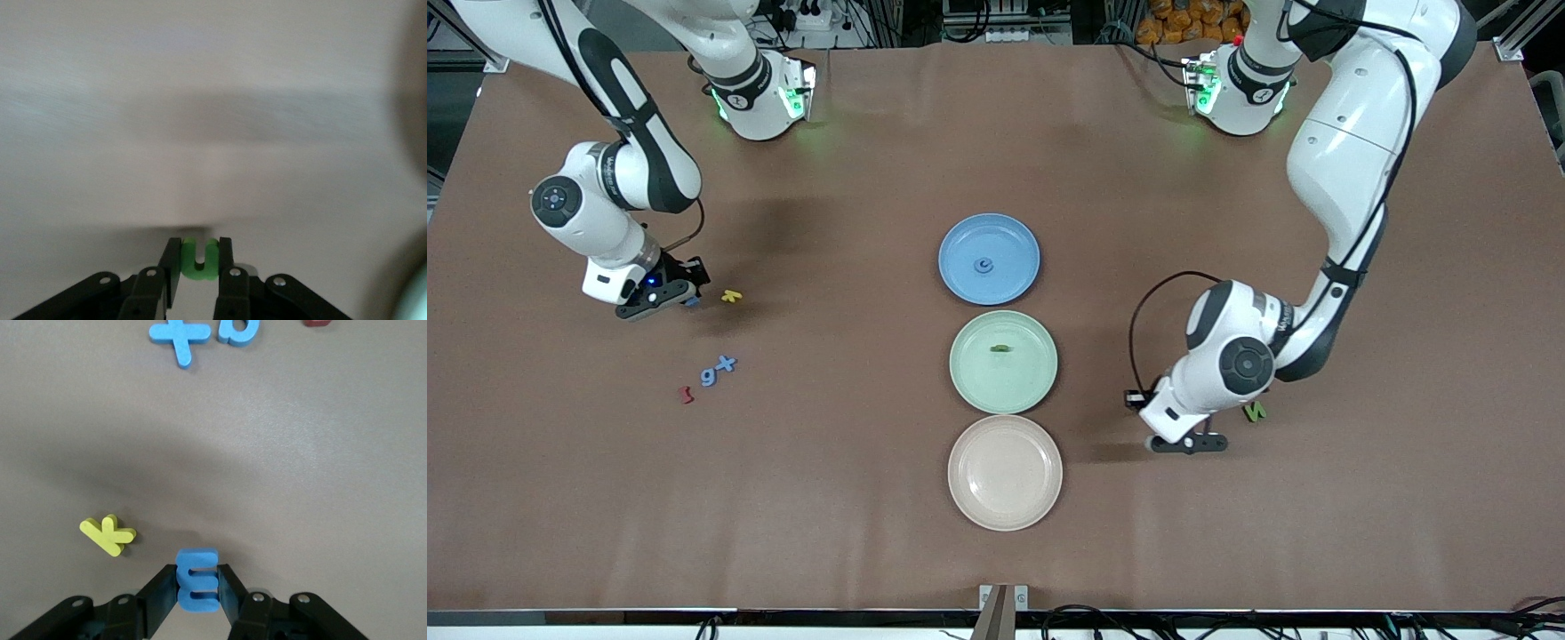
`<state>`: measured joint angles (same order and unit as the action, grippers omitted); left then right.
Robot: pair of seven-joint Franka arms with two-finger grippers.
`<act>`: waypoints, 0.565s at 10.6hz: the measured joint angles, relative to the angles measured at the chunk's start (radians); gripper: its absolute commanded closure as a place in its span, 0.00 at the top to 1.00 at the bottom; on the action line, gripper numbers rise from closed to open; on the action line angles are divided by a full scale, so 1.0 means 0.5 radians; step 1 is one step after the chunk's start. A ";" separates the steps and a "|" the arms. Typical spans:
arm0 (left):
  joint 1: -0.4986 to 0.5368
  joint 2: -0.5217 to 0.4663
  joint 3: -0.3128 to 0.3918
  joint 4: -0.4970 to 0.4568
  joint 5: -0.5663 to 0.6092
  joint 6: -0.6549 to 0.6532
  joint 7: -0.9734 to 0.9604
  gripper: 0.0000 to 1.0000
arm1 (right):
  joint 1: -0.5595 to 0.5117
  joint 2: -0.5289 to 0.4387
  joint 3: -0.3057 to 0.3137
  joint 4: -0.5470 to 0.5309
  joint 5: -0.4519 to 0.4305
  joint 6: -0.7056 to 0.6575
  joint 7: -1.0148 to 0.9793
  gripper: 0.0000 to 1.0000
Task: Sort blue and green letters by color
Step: 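Drop E on blue plate with the right gripper while the left gripper drops u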
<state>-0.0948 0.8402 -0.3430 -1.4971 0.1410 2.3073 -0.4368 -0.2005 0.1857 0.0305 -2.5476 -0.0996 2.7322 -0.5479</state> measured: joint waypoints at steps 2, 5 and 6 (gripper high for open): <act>-0.140 -0.004 -0.040 0.050 -0.037 0.008 -0.166 0.00 | 0.036 -0.025 0.018 0.038 0.002 -0.084 0.170 0.20; -0.464 -0.006 -0.027 0.139 -0.040 0.010 -0.611 0.00 | 0.304 -0.041 0.087 0.092 0.002 -0.116 0.772 0.20; -0.550 -0.006 -0.009 0.153 -0.040 0.014 -0.716 0.35 | 0.396 -0.041 0.128 0.111 0.002 -0.118 0.967 0.20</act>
<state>-0.3697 0.8371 -0.3474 -1.4205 0.1208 2.3144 -0.7948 -0.0025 0.1651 0.0947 -2.4921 -0.0984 2.6730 -0.0646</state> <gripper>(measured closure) 0.736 0.670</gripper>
